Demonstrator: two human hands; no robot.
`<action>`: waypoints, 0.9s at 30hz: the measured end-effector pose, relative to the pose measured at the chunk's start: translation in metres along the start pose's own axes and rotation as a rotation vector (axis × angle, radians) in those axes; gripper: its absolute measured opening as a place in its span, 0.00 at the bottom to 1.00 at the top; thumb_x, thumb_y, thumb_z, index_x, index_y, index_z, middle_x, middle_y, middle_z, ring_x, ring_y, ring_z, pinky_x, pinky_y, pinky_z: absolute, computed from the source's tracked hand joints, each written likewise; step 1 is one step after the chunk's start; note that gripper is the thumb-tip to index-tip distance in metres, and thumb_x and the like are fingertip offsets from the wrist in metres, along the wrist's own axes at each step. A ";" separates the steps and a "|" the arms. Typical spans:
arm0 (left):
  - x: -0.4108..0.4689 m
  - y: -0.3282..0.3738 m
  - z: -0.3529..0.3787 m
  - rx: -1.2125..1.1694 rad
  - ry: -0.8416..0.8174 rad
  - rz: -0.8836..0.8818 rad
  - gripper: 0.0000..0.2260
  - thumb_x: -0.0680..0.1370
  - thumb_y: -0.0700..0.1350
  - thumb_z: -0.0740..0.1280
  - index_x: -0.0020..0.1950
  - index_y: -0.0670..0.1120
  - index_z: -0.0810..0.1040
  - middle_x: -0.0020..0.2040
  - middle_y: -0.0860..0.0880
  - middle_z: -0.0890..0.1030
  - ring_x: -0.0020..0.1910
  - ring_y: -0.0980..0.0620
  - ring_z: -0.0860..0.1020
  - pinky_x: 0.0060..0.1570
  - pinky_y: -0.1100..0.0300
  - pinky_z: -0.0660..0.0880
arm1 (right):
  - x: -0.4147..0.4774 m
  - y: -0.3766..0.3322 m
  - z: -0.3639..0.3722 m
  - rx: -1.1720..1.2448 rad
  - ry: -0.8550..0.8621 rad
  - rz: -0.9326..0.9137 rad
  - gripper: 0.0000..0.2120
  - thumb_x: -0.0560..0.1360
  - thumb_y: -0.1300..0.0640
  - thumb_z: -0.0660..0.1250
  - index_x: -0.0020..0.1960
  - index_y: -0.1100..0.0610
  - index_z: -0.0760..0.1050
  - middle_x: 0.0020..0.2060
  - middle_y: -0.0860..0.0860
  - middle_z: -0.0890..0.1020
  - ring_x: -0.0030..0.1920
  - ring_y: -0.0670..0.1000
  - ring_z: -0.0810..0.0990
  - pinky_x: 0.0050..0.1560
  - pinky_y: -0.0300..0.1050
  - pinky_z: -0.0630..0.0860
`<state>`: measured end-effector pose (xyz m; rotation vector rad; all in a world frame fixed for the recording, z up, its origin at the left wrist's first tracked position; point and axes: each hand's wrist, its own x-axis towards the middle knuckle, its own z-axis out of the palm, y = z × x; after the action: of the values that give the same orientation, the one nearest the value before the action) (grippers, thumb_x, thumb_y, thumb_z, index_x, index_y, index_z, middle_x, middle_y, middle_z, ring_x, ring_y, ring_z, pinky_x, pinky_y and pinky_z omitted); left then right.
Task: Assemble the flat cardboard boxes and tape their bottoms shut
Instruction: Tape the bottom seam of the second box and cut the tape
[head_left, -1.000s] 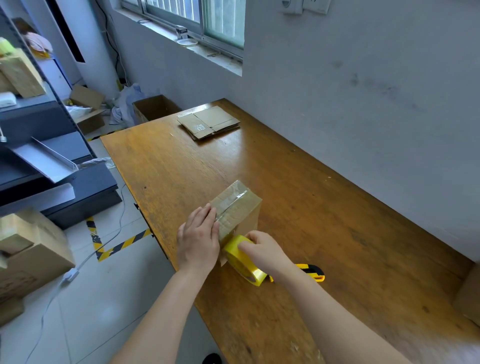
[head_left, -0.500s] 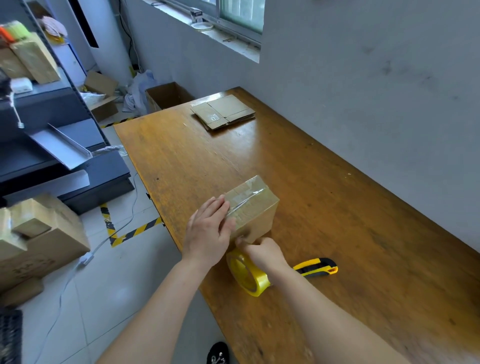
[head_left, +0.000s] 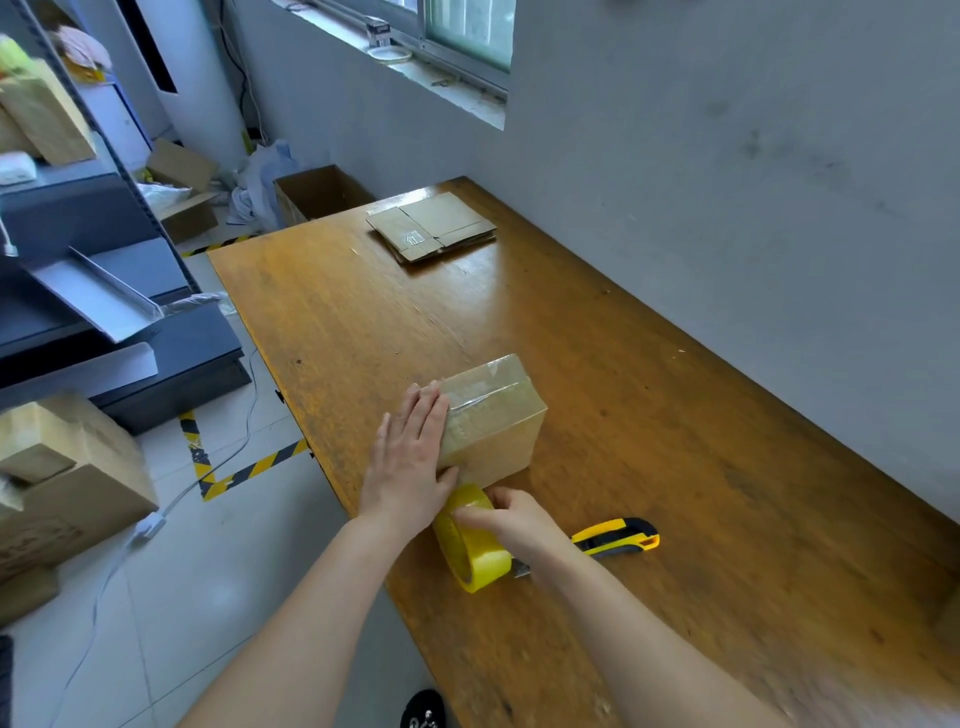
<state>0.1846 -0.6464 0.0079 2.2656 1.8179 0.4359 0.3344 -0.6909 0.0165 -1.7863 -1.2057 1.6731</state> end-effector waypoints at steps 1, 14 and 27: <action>-0.002 0.000 0.004 -0.010 0.037 -0.009 0.41 0.75 0.52 0.71 0.80 0.50 0.49 0.81 0.50 0.44 0.79 0.51 0.42 0.77 0.43 0.47 | -0.002 -0.001 0.001 0.017 0.007 -0.008 0.11 0.73 0.48 0.73 0.52 0.50 0.77 0.47 0.48 0.82 0.45 0.44 0.80 0.38 0.36 0.73; -0.033 0.023 0.024 -1.427 -0.123 -1.074 0.17 0.76 0.38 0.71 0.62 0.45 0.70 0.55 0.40 0.79 0.48 0.42 0.81 0.44 0.47 0.81 | -0.002 0.004 -0.010 -0.149 0.098 -0.087 0.07 0.75 0.55 0.66 0.51 0.50 0.80 0.48 0.47 0.82 0.47 0.45 0.79 0.47 0.41 0.76; -0.033 0.029 0.010 -1.451 -0.089 -1.025 0.07 0.78 0.34 0.67 0.49 0.46 0.75 0.54 0.41 0.80 0.51 0.41 0.80 0.51 0.43 0.79 | 0.002 0.068 -0.047 -1.148 0.306 -0.207 0.15 0.77 0.54 0.67 0.62 0.49 0.71 0.55 0.46 0.78 0.60 0.51 0.76 0.69 0.48 0.64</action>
<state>0.2077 -0.6851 0.0045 0.3396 1.4447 0.9296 0.3996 -0.7145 -0.0288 -2.2260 -2.3235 0.4845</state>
